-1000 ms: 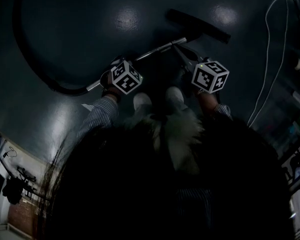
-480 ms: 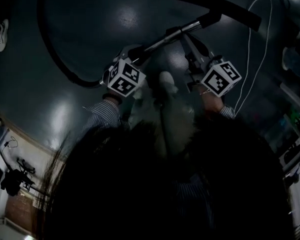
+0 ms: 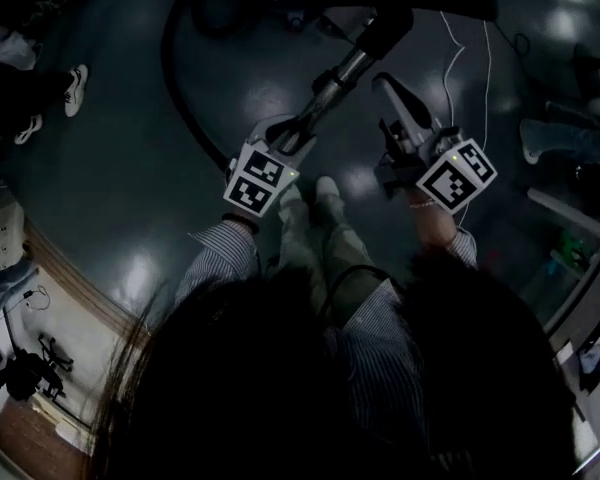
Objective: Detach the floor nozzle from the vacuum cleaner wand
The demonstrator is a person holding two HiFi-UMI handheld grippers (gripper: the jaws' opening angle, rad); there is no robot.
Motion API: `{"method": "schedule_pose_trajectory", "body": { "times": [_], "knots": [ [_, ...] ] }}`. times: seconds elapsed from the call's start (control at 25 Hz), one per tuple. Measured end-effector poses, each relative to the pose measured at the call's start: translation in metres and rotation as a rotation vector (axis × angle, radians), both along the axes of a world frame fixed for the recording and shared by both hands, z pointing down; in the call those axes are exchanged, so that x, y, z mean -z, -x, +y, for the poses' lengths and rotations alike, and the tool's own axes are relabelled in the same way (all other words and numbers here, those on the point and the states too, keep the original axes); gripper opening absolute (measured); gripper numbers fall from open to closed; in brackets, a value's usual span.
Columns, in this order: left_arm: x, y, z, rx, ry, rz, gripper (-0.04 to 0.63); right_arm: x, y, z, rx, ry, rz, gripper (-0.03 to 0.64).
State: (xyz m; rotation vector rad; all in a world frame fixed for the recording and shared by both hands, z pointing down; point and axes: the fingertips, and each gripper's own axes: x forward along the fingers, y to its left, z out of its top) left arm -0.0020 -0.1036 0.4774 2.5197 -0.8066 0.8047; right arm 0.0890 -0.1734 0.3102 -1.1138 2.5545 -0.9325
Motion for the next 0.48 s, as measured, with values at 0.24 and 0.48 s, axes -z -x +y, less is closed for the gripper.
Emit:
{"method": "schedule_pose_trajectory", "body": {
  "times": [0.24, 0.48],
  "knots": [
    [0.142, 0.026, 0.012, 0.073, -0.050, 0.137, 0.178, 0.157, 0.066, 0.018, 0.134, -0.148, -0.029, 0.215],
    [0.218, 0.039, 0.047, 0.136, -0.112, 0.184, 0.179, 0.291, 0.116, 0.054, 0.289, -0.326, 0.003, 0.276]
  ]
}}
